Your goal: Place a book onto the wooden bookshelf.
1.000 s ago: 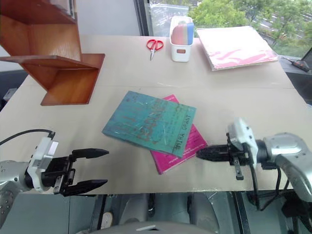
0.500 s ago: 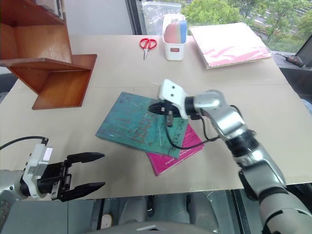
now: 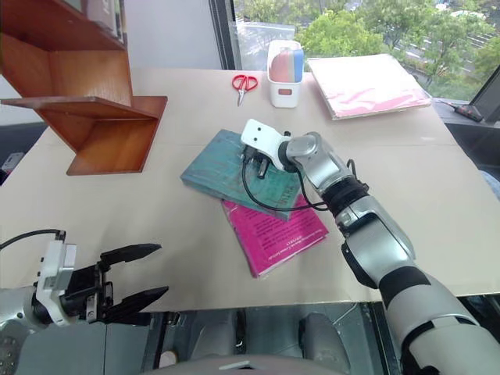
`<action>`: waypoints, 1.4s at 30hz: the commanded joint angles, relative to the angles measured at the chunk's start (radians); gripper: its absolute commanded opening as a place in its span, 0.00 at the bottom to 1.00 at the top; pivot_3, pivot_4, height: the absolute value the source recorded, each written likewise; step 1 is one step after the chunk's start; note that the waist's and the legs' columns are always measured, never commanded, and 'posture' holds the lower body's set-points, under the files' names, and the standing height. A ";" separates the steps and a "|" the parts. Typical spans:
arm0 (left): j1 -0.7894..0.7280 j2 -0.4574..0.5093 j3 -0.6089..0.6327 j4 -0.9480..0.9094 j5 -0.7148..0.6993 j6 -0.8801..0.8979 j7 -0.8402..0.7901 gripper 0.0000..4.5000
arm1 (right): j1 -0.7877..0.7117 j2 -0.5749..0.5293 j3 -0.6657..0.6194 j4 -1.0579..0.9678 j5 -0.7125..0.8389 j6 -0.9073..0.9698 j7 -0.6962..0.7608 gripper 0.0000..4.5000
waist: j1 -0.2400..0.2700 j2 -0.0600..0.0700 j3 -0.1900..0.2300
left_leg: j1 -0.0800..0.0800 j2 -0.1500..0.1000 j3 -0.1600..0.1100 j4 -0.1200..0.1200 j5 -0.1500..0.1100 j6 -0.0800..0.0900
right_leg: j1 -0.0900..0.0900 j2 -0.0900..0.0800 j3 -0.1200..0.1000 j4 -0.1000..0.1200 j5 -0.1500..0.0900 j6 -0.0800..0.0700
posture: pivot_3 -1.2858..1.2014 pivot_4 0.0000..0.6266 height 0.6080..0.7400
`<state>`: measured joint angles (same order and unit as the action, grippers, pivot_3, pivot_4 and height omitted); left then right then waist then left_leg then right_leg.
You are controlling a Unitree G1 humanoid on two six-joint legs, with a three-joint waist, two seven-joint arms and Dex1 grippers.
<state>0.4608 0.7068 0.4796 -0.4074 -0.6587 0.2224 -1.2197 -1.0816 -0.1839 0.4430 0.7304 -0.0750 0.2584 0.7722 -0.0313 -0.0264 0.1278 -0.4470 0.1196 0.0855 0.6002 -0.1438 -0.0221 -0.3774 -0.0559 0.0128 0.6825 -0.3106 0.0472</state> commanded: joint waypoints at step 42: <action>-0.313 -0.004 -0.131 -0.040 -0.043 0.130 0.204 1.00 | 0.402 -0.345 -0.069 -0.864 0.055 0.300 0.249 0.00 | -0.009 0.008 0.002 | -0.002 0.005 0.004 -0.005 0.000 0.002 | -0.006 0.008 0.006 -0.004 0.000 0.002 | 0.52 0.24 1.00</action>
<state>0.1594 0.6922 0.3460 -0.4108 -0.6904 0.3561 -1.0213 -0.6905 -0.5356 0.3590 -0.0746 -0.0465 0.5307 0.9977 -0.0402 -0.0184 0.1296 -0.4490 0.1249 0.0897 0.5950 -0.1437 -0.0203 -0.3832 -0.0480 0.0192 0.6780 -0.3106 0.0492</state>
